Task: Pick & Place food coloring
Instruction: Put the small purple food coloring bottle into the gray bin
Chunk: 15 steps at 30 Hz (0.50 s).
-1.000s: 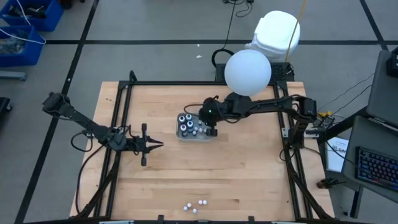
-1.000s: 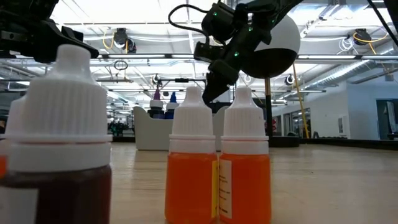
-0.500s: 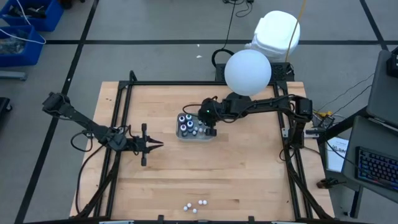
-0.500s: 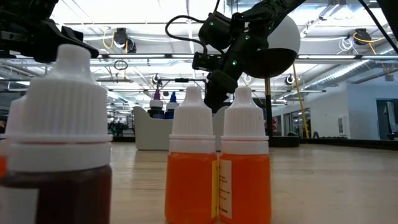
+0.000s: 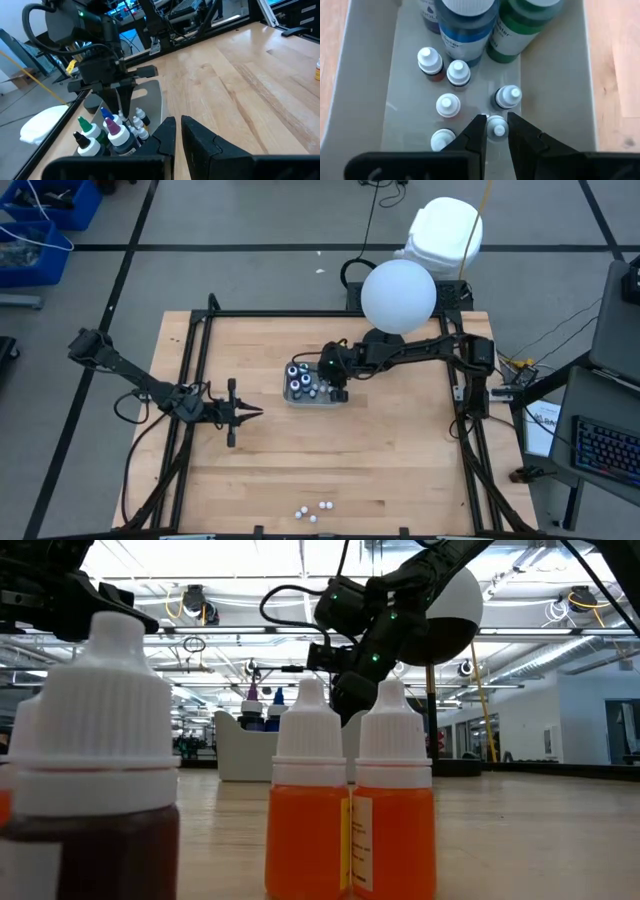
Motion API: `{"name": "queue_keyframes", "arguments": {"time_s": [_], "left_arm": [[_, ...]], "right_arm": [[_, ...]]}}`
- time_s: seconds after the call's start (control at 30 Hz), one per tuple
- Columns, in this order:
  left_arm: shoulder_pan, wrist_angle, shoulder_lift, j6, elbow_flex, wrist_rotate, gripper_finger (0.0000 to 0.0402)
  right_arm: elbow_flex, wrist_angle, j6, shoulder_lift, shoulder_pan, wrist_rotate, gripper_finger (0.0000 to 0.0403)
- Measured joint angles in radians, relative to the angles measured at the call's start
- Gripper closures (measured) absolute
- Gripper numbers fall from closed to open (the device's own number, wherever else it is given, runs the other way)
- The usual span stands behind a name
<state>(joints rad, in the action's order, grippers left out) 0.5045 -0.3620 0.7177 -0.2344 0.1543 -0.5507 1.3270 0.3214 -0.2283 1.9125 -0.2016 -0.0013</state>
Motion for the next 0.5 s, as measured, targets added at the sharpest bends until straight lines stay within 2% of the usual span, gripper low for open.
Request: {"name": "queue_keyframes", "arguments": {"time_s": [0.5], "left_arm": [[0.000, 0.000, 0.000, 0.002, 0.000, 0.000, 0.0366]], "right_arm": [[0.002, -0.002, 0.002, 0.036, 0.001, -0.018, 0.0352]]}}
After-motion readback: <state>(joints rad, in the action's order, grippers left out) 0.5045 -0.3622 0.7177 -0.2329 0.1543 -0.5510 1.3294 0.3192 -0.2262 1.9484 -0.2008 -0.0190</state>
